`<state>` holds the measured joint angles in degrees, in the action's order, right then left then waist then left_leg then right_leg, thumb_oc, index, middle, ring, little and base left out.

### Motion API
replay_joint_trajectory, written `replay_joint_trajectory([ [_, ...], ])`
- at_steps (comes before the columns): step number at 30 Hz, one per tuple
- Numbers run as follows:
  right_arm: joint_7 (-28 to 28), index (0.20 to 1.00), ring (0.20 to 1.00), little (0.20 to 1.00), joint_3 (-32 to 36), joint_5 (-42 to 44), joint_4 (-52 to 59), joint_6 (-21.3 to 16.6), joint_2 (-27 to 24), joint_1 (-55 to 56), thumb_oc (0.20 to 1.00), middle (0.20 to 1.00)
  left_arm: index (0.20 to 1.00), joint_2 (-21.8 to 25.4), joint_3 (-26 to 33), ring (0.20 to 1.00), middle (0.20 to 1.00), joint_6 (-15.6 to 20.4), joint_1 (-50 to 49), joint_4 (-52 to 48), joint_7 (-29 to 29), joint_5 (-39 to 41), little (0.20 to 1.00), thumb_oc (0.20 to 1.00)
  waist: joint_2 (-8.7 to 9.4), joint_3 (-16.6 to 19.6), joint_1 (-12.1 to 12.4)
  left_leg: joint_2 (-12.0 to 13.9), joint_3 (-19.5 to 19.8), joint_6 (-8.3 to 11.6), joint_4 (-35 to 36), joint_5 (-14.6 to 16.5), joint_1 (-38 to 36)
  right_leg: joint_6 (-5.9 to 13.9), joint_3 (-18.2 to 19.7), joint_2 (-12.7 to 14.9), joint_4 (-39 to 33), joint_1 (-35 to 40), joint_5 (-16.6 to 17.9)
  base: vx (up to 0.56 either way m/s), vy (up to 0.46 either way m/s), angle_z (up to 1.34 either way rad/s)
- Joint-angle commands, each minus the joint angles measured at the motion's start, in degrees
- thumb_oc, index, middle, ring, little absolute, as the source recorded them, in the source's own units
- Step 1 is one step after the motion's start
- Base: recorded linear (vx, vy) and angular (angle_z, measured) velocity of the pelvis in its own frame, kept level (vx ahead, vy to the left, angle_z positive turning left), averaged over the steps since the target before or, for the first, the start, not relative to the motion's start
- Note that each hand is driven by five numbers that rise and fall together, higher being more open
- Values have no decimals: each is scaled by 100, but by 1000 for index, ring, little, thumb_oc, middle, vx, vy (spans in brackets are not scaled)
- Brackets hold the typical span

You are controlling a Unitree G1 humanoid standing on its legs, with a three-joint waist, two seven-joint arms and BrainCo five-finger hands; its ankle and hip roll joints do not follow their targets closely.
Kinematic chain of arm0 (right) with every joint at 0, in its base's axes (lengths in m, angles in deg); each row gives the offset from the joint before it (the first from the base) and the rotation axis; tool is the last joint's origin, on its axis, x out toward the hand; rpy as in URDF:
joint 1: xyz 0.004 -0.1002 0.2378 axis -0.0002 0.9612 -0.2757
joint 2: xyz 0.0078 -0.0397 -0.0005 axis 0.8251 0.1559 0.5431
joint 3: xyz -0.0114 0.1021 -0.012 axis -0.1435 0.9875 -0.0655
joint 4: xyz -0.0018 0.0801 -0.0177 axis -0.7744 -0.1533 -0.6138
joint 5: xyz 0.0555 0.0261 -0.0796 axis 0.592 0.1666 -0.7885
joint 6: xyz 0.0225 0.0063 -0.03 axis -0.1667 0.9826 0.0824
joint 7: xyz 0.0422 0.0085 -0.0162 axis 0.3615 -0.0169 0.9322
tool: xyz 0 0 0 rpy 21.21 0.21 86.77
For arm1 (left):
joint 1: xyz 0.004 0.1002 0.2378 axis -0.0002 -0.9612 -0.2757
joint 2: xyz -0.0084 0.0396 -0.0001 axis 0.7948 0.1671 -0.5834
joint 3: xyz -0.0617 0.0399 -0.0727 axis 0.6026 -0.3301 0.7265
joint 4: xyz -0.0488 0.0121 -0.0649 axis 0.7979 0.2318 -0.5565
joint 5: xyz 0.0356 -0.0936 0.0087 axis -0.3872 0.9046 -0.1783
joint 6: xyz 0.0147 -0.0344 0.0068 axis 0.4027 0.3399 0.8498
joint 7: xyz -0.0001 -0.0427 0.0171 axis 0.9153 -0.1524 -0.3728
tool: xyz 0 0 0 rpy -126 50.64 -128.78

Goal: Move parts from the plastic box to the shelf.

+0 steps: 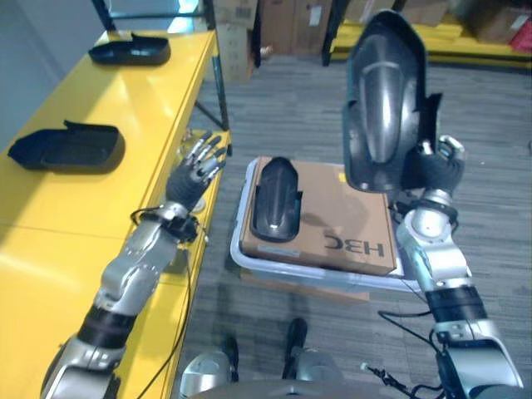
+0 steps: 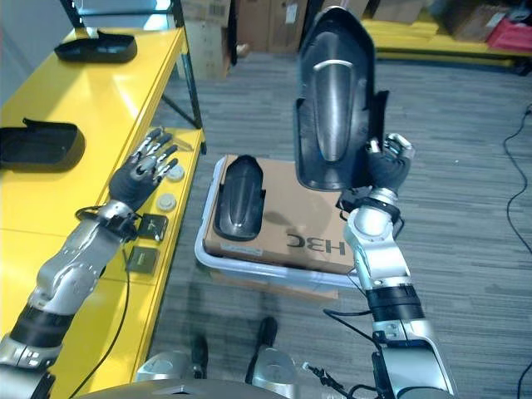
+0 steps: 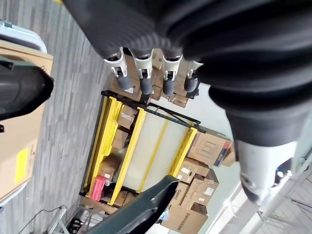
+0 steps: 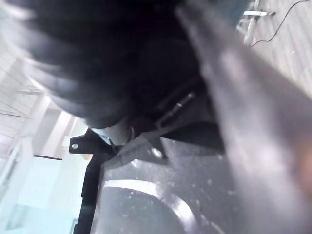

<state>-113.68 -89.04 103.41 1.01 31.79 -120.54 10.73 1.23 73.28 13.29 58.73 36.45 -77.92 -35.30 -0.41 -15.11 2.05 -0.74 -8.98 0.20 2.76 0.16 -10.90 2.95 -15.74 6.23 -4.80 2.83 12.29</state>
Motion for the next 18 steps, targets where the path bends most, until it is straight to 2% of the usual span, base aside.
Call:
replay_joint_trajectory([
  [1, 223, 200, 200, 200, -134, -117, -209, -315, -164, -575, 200, 200, 1000, -291, -415, 1000, 1000, 29, 522, 503, 171, 216, 1000, 1000, -164, 381, -37, 278, -245, 92, 78, 30, 123, 488, -125, 141, -3, 704, -913, 36, 12, -21],
  [5, 399, 200, 200, 200, -671, 54, -656, -311, 141, -989, 200, 200, 1000, -716, -850, 1000, 1000, -11, 1227, 1344, 331, 318, 1000, 1000, -142, 521, -171, 265, -342, 87, 108, 54, -11, 494, -18, 117, -20, 778, -913, 41, 0, -17],
  [10, 488, 200, 200, 200, -1053, 200, -1018, -297, 469, -1256, 200, 200, 1000, -1052, -1134, 1000, 1000, -28, 1619, 1849, 362, 301, 1000, 1000, -125, 616, -228, 246, -408, 76, 78, 107, -66, 494, 49, 113, -20, 799, -919, 29, -3, -10],
  [18, 607, 200, 200, 200, -1333, 241, -1218, -300, 780, -1395, 200, 200, 1000, -1378, -1496, 1000, 1000, -254, 1807, 1951, 298, 104, 1000, 1000, -116, 668, -248, 220, -437, 46, 46, 168, -99, 505, 83, 120, -20, 821, -933, 3, -1, -1],
])
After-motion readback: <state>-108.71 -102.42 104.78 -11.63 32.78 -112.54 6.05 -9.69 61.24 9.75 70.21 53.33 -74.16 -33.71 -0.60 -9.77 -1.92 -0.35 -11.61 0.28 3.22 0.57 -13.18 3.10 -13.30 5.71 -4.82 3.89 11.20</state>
